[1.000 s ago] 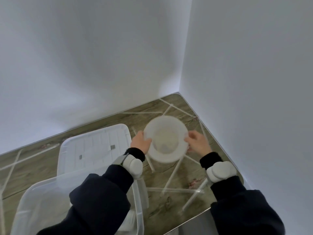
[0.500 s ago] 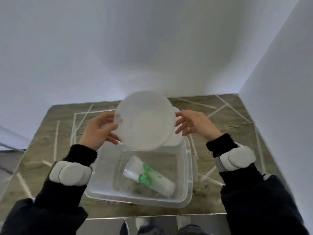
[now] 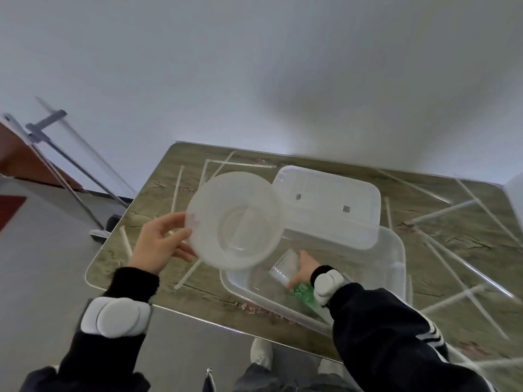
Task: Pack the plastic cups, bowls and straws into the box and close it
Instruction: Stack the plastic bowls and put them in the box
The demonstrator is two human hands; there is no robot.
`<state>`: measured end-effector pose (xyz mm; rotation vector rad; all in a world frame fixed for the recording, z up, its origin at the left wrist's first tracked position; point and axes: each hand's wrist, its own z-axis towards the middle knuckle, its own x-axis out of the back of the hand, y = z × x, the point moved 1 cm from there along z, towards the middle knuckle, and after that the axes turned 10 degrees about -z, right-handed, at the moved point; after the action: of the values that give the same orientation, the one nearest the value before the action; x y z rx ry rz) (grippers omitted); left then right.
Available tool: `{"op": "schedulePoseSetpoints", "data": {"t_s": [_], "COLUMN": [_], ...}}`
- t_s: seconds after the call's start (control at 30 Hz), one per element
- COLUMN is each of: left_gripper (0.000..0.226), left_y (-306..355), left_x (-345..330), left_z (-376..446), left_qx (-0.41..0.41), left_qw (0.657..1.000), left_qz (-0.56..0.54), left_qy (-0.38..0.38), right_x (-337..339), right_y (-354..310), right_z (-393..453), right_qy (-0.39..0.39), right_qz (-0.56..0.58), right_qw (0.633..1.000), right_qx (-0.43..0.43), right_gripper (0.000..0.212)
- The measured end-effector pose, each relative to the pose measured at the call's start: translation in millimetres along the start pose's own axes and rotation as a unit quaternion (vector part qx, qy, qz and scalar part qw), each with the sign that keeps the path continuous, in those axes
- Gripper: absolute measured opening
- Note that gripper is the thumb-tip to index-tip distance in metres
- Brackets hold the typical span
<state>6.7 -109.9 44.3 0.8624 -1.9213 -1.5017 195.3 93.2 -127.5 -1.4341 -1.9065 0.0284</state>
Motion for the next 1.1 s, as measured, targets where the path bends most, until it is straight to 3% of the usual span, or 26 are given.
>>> {"op": "schedulePoseSetpoints", "data": {"t_s": [0.1,0.27,0.4,0.53,0.73,0.87,1.1], "left_gripper": [0.028,0.026,0.027,0.035,0.033,0.034,0.040], "left_y": [-3.8,-7.3,-7.4,-6.9,-40.3,-70.4,-95.3], "left_x": [4.7,-3.8,-25.5,-56.6,-98.8,-114.6,-125.6], "left_z": [0.7,10.3,19.1,27.6,28.3,31.5,36.0], "left_qx": [0.004,0.004,-0.008,-0.026,-0.013,0.038,-0.004], "left_qw": [1.000,1.000,0.999,0.995,0.969,0.943,0.853], "left_qz": [-0.009,-0.006,-0.001,0.024,0.177,0.270,0.478], "left_qy": [-0.005,-0.029,-0.051,-0.094,-0.171,-0.192,-0.210], "right_x": [5.2,53.2,91.4,113.1,100.3,76.8,40.2], "right_y": [0.7,7.4,31.1,52.7,55.8,51.0,44.2], "right_z": [-3.8,-41.4,-96.3,-136.2,-140.1,-128.3,-111.2], "right_qy": [0.023,0.111,0.247,0.330,0.364,0.417,0.377], "right_qz": [0.020,0.091,0.193,0.255,0.233,0.228,0.221], "right_qw": [0.999,0.983,0.930,0.882,0.882,0.868,0.897], "right_qx": [0.020,0.112,0.194,0.219,0.188,0.145,0.065], "right_gripper": [0.100,0.092,0.091,0.087,0.083,0.086,0.091]}}
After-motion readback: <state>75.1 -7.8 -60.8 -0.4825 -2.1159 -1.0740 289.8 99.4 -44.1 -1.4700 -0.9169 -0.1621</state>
